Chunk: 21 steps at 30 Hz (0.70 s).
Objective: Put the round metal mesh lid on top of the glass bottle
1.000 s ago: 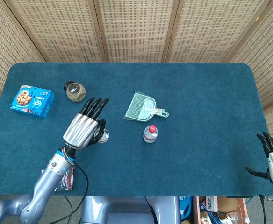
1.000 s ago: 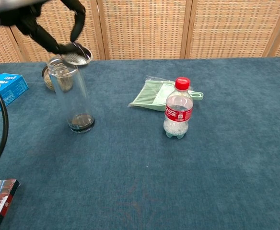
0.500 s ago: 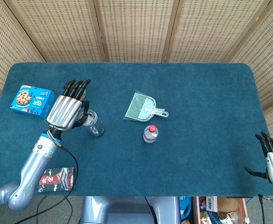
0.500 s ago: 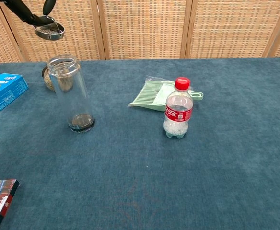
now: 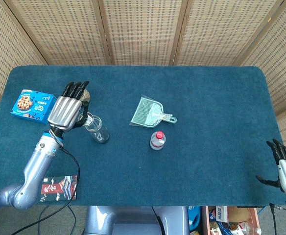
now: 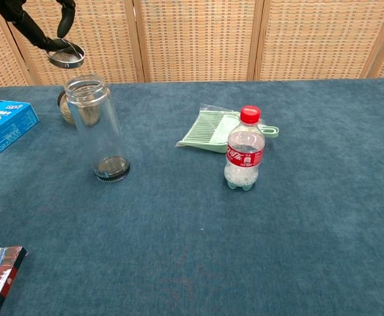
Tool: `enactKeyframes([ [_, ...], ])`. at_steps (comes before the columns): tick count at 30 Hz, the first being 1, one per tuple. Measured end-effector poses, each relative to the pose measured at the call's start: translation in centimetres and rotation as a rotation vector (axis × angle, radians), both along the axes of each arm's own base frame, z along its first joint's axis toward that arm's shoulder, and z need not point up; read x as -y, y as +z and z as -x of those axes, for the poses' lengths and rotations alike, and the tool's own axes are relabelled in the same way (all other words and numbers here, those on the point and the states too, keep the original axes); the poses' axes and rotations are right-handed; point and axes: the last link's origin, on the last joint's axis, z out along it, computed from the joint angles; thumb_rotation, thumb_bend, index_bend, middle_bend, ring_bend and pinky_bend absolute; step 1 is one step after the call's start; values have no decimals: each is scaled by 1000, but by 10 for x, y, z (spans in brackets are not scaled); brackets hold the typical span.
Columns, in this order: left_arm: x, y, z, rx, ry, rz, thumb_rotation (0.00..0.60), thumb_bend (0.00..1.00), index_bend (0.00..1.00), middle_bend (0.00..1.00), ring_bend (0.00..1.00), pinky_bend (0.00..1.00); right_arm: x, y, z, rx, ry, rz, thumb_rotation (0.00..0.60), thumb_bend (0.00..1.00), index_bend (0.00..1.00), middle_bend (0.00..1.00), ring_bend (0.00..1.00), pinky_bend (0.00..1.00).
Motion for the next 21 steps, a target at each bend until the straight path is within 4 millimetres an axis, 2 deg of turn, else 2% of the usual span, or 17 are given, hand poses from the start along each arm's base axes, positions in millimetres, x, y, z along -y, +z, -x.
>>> enactKeyframes([
  [5,-3,-8,1,-10,10,10,600,405,618,0,0,0,0,0,2,4,-5,-3,600,49,86,0,0,0],
  [21,-10,-24,4,-16,27,21,600,406,603,0,0,0,1,0,3,8,-10,-4,600,49,86,0,0,0],
])
